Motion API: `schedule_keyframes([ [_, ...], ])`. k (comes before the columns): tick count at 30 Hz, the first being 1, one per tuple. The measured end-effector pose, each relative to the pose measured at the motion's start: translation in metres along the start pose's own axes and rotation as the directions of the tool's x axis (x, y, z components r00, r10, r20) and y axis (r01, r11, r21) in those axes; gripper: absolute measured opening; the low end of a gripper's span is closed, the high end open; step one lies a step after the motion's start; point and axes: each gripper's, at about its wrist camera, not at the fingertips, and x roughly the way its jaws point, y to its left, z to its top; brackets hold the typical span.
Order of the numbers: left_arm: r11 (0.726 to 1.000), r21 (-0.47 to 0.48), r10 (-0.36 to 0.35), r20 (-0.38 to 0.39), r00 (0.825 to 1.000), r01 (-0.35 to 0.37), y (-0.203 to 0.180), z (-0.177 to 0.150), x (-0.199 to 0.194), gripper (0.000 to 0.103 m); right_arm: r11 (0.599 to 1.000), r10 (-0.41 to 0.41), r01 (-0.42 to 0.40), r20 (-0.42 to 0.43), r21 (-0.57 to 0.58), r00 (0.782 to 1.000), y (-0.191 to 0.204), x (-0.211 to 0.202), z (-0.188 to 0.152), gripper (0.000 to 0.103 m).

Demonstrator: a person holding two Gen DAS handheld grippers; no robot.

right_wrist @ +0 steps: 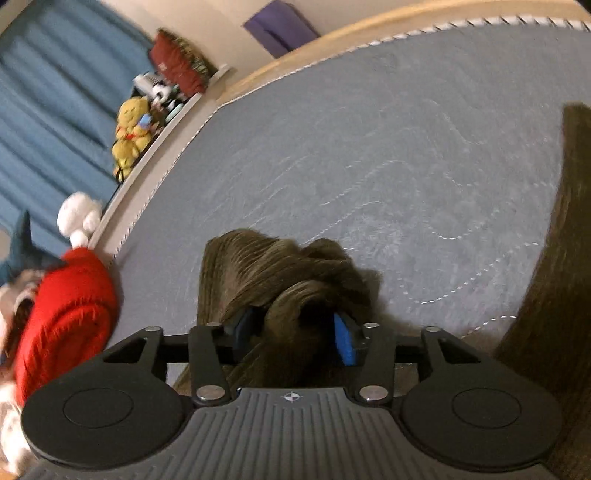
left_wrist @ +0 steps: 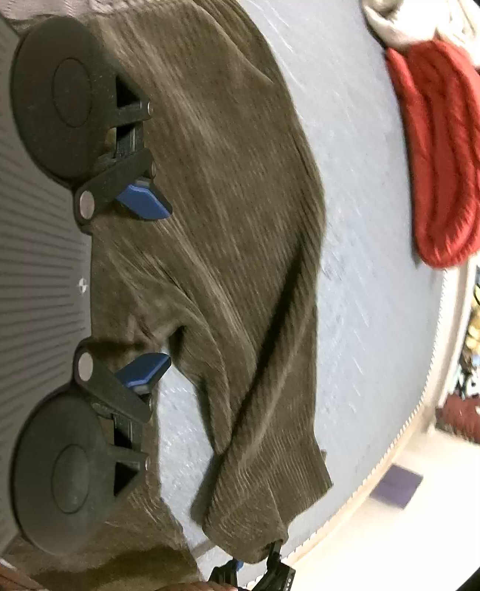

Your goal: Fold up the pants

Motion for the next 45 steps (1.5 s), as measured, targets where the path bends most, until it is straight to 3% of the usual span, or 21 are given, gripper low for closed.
schedule_keyframes([
  [7,0.982,0.186,-0.015,0.084,0.996,-0.001,-0.044,-0.001,0.022,0.084,0.979,0.135,-0.121,-0.076,0.166,0.988,-0.028,0.018,0.01,0.062],
  [11,0.911,0.397,0.066,0.136,0.989,-0.115,-0.069,-0.018,0.047,0.083,0.942,0.192,-0.158,-0.087,0.297,0.978,-0.043,0.024,0.013,0.062],
  [13,0.874,0.458,0.1,0.155,0.983,-0.161,-0.074,-0.024,0.057,0.068,0.931,0.198,-0.158,-0.089,0.33,0.976,-0.046,0.029,0.012,0.062],
  [14,0.872,0.465,0.084,0.165,0.983,-0.152,-0.073,-0.023,0.056,0.057,0.928,0.199,-0.158,-0.091,0.337,0.976,-0.046,0.03,0.012,0.062],
  [15,0.87,0.47,0.087,0.155,0.984,-0.151,-0.072,-0.021,0.058,0.037,0.928,0.196,-0.154,-0.093,0.338,0.976,-0.045,0.033,0.012,0.06],
  [16,0.864,0.474,0.11,0.15,0.983,-0.169,-0.071,-0.017,0.058,0.025,0.93,0.19,-0.147,-0.096,0.337,0.977,-0.043,0.035,0.013,0.053],
  [17,0.868,0.465,0.118,0.146,0.982,-0.173,-0.069,-0.012,0.057,0.022,0.931,0.186,-0.144,-0.096,0.337,0.978,-0.04,0.039,0.014,0.047],
  [18,0.878,0.449,0.114,0.139,0.984,-0.165,-0.066,-0.008,0.056,0.018,0.931,0.182,-0.142,-0.09,0.337,0.979,-0.037,0.043,0.016,0.033],
  [20,0.898,0.41,0.116,0.131,0.984,-0.161,-0.055,0.003,0.049,0.016,0.932,0.178,-0.153,-0.045,0.329,0.983,-0.025,0.043,0.026,0.023],
  [23,0.904,0.386,0.133,0.15,0.98,-0.182,-0.045,0.012,0.037,0.015,0.951,0.262,-0.266,0.043,0.159,0.964,0.023,0.029,0.047,0.019],
  [25,0.915,0.373,0.111,0.129,0.985,-0.152,-0.037,0.018,0.033,0.015,0.93,0.352,-0.328,0.154,-0.164,0.923,0.08,-0.009,0.054,0.016],
  [27,0.911,0.391,0.098,0.106,0.989,-0.132,-0.032,0.023,0.033,0.015,0.862,0.376,-0.218,0.287,-0.458,0.881,0.116,-0.044,0.041,0.016],
  [28,0.901,0.414,0.096,0.096,0.991,-0.127,-0.031,0.024,0.033,0.015,0.849,0.34,-0.139,0.326,-0.511,0.882,0.121,-0.051,0.034,0.016],
  [29,0.893,0.434,0.091,0.084,0.992,-0.119,-0.031,0.024,0.031,0.015,0.872,0.241,-0.043,0.351,-0.488,0.905,0.117,-0.048,0.032,0.016],
  [31,0.872,0.482,0.077,0.041,0.996,-0.087,-0.032,0.021,0.03,0.015,0.918,-0.072,0.184,0.308,-0.351,0.949,0.091,-0.02,0.031,0.016],
  [33,0.84,0.54,0.066,0.001,0.998,-0.056,-0.036,0.016,0.028,0.016,0.917,-0.33,0.354,0.15,-0.181,0.932,0.046,0.012,0.03,0.016],
  [34,0.821,0.569,0.074,-0.01,0.997,-0.055,-0.038,0.013,0.027,0.016,0.921,-0.374,0.377,0.05,-0.094,0.926,0.021,0.024,0.03,0.017],
  [36,0.785,0.616,0.09,-0.012,0.996,-0.064,-0.04,0.006,0.025,0.016,0.949,-0.311,0.312,-0.028,0.047,0.95,-0.013,0.033,0.031,0.022],
  [38,0.775,0.629,0.092,-0.016,0.996,-0.061,-0.04,0.003,0.024,0.016,0.961,-0.254,0.252,0.004,0.111,0.967,-0.021,0.028,0.036,0.031],
  [40,0.775,0.63,0.094,-0.019,0.995,-0.061,-0.04,0.004,0.025,0.016,0.967,-0.221,0.212,0.052,0.143,0.974,-0.023,0.024,0.038,0.055],
  [45,0.787,0.614,0.101,-0.043,0.994,-0.053,-0.039,0.001,0.022,0.016,0.954,-0.153,0.124,0.087,0.273,0.984,-0.048,0.028,0.036,0.055],
])
